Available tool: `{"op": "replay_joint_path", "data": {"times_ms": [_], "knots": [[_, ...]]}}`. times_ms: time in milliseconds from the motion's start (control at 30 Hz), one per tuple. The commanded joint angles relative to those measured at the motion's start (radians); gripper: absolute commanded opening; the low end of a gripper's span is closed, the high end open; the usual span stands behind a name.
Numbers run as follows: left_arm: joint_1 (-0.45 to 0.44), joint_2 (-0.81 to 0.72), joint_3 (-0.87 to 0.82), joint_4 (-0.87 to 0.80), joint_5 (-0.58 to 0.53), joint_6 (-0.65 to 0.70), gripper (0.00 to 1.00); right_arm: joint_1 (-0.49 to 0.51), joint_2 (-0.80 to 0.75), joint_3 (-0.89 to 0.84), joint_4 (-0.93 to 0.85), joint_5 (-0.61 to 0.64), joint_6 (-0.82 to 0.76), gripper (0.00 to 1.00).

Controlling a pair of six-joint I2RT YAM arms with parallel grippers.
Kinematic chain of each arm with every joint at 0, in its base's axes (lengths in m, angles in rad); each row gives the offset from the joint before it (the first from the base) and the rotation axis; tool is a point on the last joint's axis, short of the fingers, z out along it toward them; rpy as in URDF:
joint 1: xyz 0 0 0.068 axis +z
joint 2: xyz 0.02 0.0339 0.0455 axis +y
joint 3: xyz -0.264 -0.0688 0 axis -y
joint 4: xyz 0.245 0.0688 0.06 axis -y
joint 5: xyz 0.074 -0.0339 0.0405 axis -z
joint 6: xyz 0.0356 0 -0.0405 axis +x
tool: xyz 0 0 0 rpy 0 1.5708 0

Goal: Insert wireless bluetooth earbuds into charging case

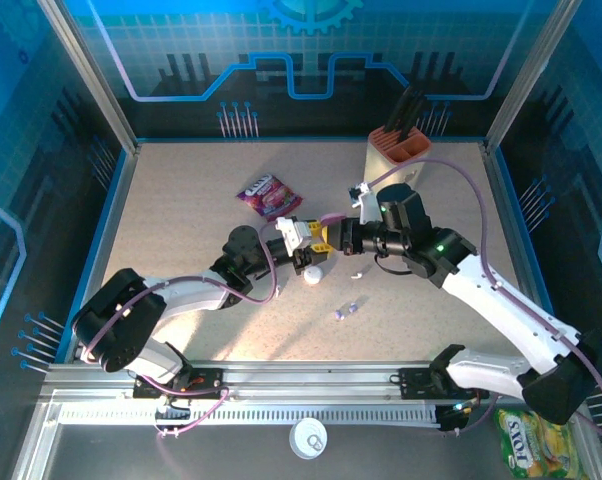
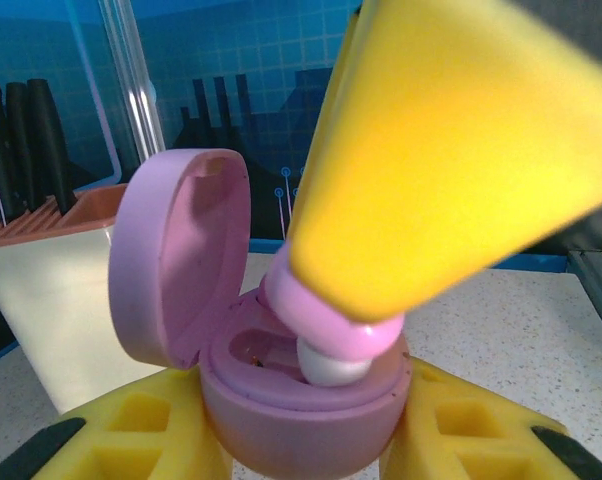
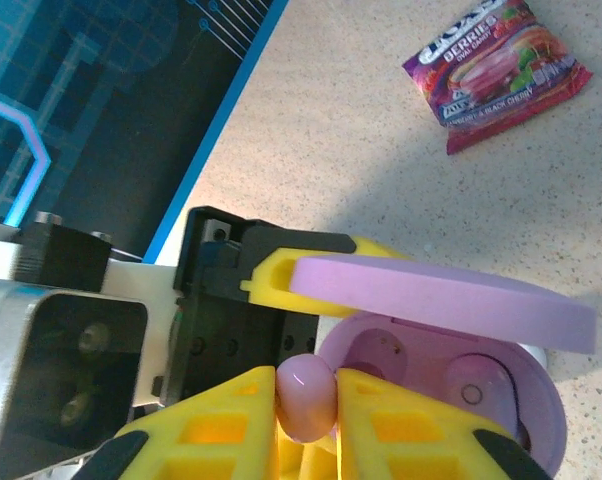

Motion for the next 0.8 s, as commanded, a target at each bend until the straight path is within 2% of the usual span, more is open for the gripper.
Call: {"op": "replay_joint_path", "data": {"times_ms": [0, 200, 400, 600, 767], "knots": [[-0.007, 0.004, 0.024, 0.039, -0.022, -0.008, 0.34, -0.019, 0.014, -0.014, 0.025, -0.001, 0.019, 0.18], [-0.007, 0.002, 0.024, 0.046, -0.03, -0.011, 0.35, -0.022, 0.031, -0.018, 0.011, 0.022, 0.03, 0.18], [-0.007, 0.0, 0.026, 0.043, -0.036, -0.015, 0.35, -0.022, 0.033, 0.008, -0.043, 0.074, 0.026, 0.26], [-0.002, 0.014, 0.024, 0.051, -0.035, -0.025, 0.35, -0.024, 0.019, 0.029, -0.072, 0.087, 0.009, 0.4], [0.007, 0.027, 0.012, 0.08, -0.033, -0.04, 0.35, -0.023, -0.007, 0.034, -0.044, 0.015, -0.015, 0.52]]}}
